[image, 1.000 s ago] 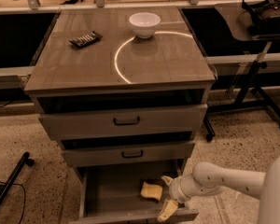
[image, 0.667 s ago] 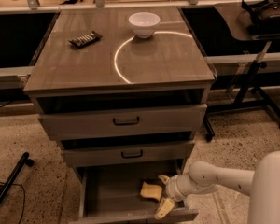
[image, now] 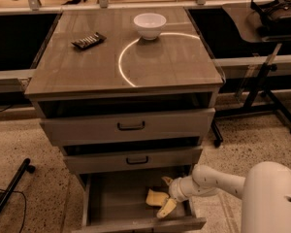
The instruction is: Pick sponge from bottom drawer and place on counter
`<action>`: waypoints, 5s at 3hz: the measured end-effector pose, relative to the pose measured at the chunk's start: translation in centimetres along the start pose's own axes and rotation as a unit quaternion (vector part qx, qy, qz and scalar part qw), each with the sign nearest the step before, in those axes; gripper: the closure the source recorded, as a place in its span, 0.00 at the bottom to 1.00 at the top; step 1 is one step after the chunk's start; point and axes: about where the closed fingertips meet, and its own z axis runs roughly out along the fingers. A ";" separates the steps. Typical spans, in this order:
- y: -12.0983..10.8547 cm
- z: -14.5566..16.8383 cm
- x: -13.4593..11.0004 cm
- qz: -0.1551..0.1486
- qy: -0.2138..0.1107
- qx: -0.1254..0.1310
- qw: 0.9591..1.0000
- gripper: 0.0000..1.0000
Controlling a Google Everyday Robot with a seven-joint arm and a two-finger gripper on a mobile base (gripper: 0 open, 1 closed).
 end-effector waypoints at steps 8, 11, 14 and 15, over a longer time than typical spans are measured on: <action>-6.3 11.0 7.0 -0.067 0.038 0.044 0.996 0.19; -3.9 7.5 5.8 -0.115 0.026 0.041 0.992 0.88; -2.9 -5.9 -1.8 -0.221 -0.079 -0.030 0.972 1.00; -0.7 -6.0 -2.2 -0.224 -0.096 -0.067 0.968 1.00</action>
Offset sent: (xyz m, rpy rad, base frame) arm 0.0200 -0.0020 -0.0367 -0.0111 -0.0374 0.0085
